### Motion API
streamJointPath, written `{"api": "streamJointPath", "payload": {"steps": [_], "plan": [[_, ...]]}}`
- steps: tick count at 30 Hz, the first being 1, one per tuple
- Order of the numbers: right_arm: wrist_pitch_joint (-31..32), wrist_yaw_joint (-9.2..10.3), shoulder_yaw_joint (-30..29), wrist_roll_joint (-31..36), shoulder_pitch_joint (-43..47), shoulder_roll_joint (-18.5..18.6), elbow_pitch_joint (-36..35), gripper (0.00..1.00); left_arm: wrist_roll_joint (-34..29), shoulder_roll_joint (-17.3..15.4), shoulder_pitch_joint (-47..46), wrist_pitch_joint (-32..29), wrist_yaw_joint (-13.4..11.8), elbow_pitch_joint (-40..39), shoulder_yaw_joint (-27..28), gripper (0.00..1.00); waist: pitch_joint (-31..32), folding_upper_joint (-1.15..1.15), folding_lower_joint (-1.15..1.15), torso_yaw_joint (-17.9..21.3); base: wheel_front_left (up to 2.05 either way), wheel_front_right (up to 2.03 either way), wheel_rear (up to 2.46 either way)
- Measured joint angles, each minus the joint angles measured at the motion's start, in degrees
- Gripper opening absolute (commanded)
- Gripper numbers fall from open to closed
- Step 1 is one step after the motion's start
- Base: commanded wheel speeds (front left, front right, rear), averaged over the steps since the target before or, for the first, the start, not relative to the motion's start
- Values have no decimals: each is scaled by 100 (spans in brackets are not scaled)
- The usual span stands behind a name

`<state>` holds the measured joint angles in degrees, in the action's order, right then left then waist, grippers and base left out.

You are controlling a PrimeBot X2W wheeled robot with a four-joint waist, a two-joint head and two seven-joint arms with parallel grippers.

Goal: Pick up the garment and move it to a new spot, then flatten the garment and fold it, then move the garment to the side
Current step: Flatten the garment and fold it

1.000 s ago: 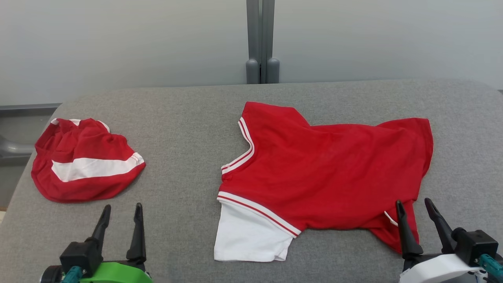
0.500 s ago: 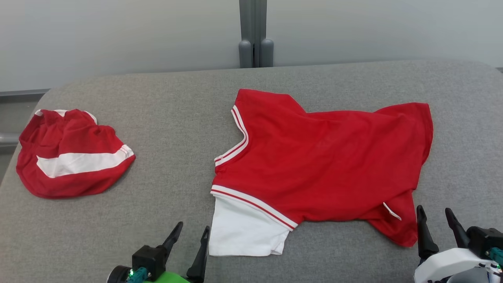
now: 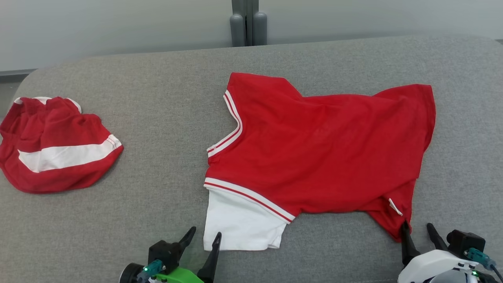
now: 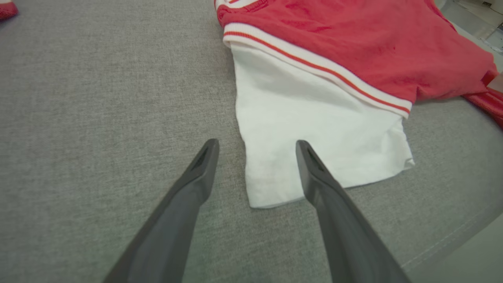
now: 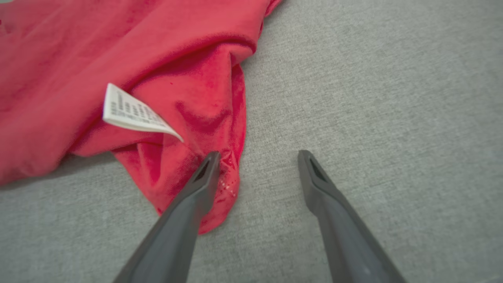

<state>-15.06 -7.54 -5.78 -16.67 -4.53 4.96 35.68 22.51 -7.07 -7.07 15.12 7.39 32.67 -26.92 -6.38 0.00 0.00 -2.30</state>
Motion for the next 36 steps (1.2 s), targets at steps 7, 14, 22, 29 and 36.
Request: {"api": "streamJointPath", "payload": {"steps": [7,14,22,29,36], "plan": [[-12,2,271,-219,-4,-119,8,100,145,55,-78,1,0,208,-361,100,-39,0,0,-30,0,0,0],[-21,7,543,-531,94,-156,-5,93,270,89,-127,8,0,457,-593,100,-22,0,0,-12,0,0,0],[-18,5,957,-843,110,-202,-68,0,602,170,-357,14,-1,804,-847,0,26,0,0,2,0,0,0],[-8,5,727,-732,137,-175,-848,0,694,92,-378,1,0,237,-519,0,74,0,0,7,0,0,0],[-9,5,594,-572,52,24,-1708,0,855,-78,-409,2,0,-805,175,0,90,0,0,19,0,0,0]]}}
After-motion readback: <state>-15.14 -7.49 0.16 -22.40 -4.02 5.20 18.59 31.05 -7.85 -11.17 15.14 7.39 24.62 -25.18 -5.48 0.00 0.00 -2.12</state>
